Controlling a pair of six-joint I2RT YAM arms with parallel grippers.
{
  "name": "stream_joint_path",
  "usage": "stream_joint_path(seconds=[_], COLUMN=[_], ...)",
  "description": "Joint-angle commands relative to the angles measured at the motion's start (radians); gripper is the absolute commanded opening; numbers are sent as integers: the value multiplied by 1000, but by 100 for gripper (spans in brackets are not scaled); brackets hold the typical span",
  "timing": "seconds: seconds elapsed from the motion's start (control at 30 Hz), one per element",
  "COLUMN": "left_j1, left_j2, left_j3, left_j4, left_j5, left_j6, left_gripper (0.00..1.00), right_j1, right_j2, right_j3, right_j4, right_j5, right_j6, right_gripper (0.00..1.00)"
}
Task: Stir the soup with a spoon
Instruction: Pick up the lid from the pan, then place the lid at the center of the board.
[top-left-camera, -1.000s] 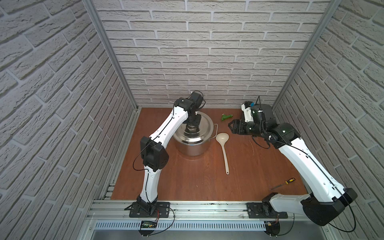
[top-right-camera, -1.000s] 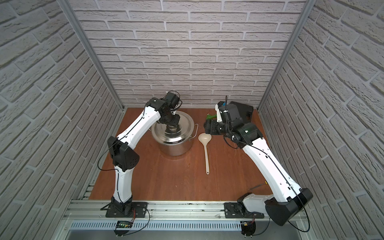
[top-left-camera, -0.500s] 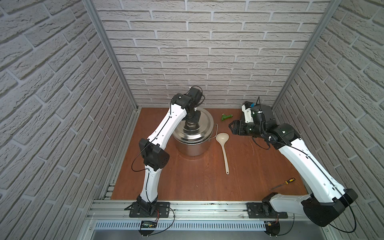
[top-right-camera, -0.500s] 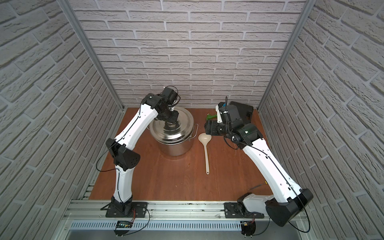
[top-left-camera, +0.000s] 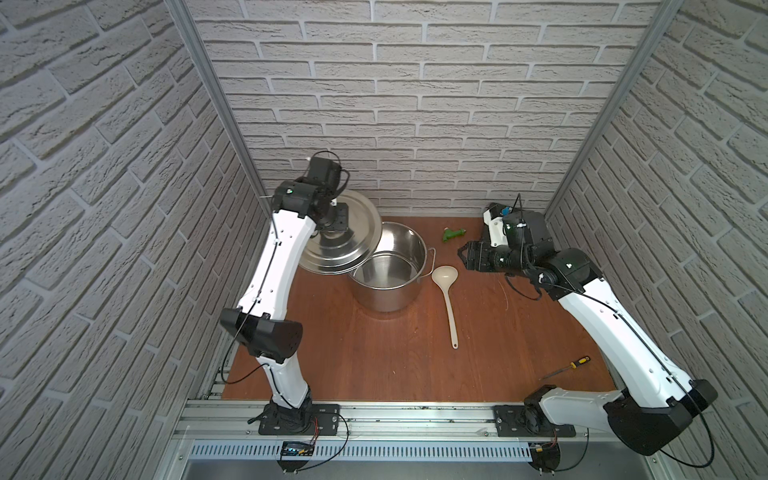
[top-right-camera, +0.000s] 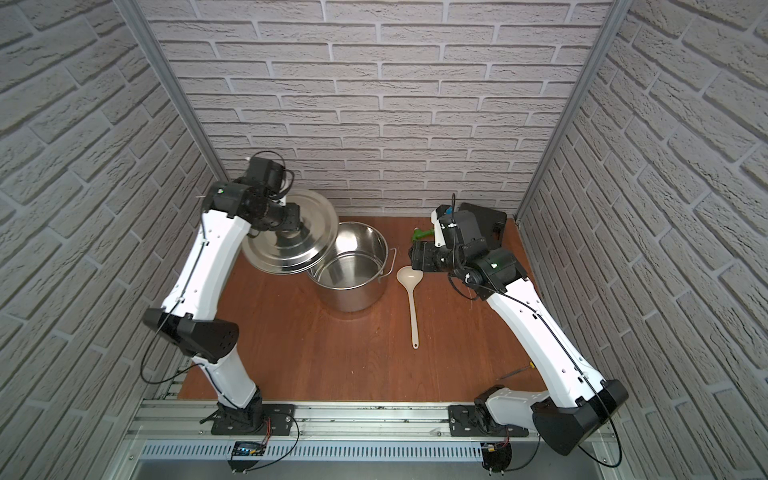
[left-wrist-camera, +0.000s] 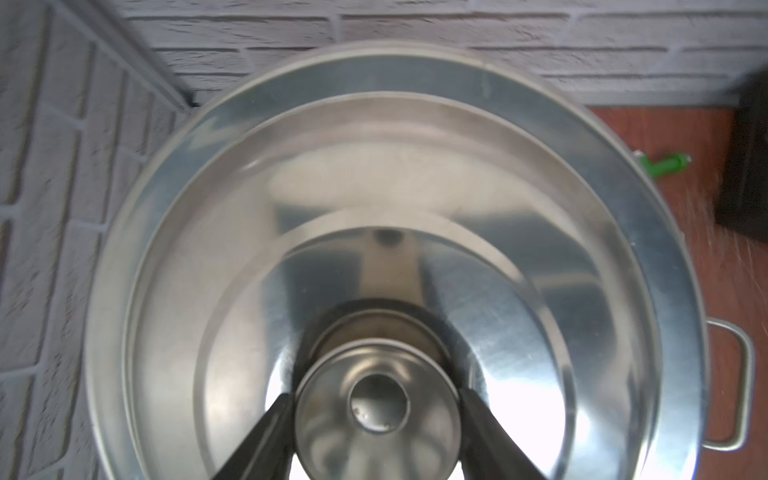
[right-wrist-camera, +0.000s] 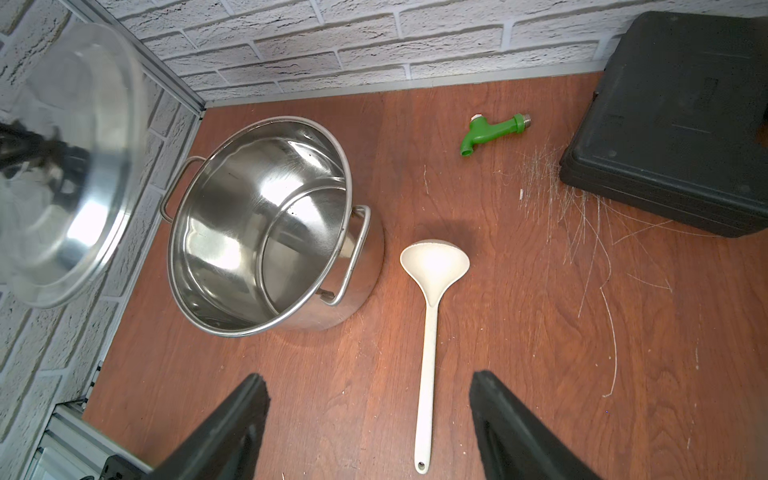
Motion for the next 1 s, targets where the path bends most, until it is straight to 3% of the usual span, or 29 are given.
stream_joint_path(seconds=[0.0, 0.17, 0.33, 0.63, 0.97], left_j1=[122, 309, 370, 415, 397], left_j2=[-106, -189, -183, -75, 28], left_j3=[-135, -337, -450, -584, -679], left_j4=[86, 161, 231, 375, 541], left_j5=[37, 100, 107, 93, 78], left_j6=[-22, -15, 4, -4, -21], left_gripper=[10, 10, 9, 9, 9], right_j1=[7, 13, 17, 17, 15], right_j2=[-2, 7, 10, 0, 22], right_j3=[12, 19, 20, 28, 25], right_j4=[43, 44, 39, -5, -46], right_j5=[-21, -34, -36, -12, 32], right_j6=[-10, -13, -13, -26, -49], right_gripper=[80, 80, 80, 80, 82])
